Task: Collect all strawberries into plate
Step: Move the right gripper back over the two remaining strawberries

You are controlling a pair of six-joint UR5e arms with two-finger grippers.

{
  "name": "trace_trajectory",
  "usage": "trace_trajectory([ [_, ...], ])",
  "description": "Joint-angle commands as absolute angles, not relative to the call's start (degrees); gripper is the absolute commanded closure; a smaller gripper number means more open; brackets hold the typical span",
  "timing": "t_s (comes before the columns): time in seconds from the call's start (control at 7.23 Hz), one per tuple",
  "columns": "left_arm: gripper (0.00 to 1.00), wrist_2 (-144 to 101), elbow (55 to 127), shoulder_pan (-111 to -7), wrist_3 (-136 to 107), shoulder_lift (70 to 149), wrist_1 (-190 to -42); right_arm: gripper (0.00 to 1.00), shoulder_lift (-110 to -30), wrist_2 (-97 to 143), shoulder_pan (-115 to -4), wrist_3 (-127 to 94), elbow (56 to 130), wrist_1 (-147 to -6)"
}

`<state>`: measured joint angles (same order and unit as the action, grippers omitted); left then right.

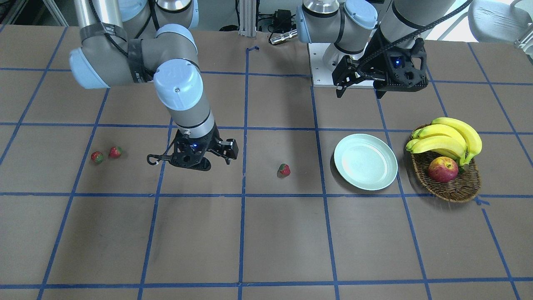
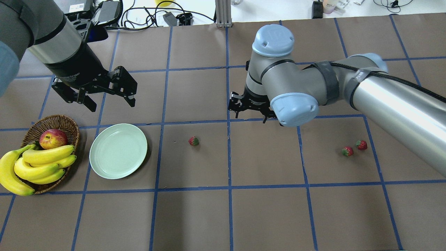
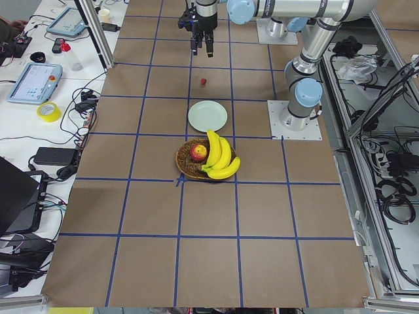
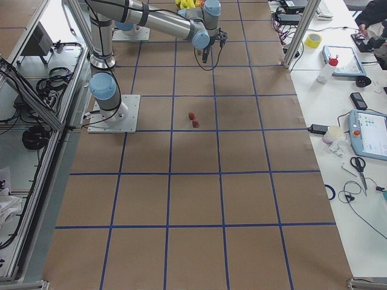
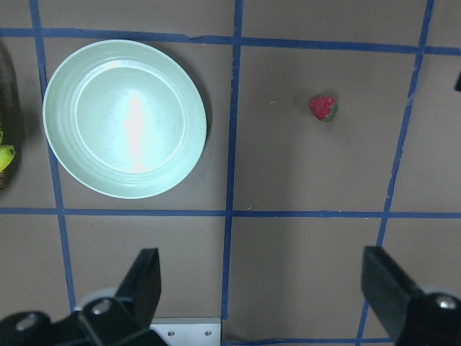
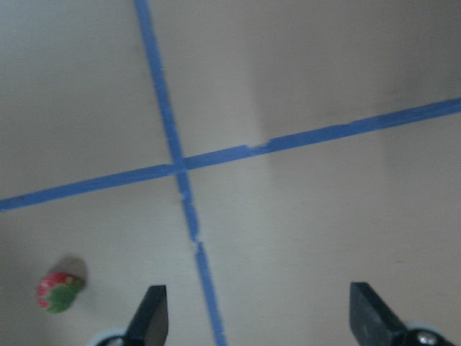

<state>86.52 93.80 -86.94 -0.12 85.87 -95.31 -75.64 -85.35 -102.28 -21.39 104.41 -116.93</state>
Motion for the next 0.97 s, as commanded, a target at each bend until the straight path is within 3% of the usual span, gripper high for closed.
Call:
trace_trajectory([
  [0.0,0.0,86.49,94.13,-86.84,0.52,86.04,-95.01,0.1,-80.14,-92.25,-95.65,-5.79,110.46,-115.75],
  [0.83,0.0,90.44,94.22,-86.84,0.44,86.75,-92.55,0.15,-83.5,-93.34,-69.31,40.08,117.07,-116.98],
])
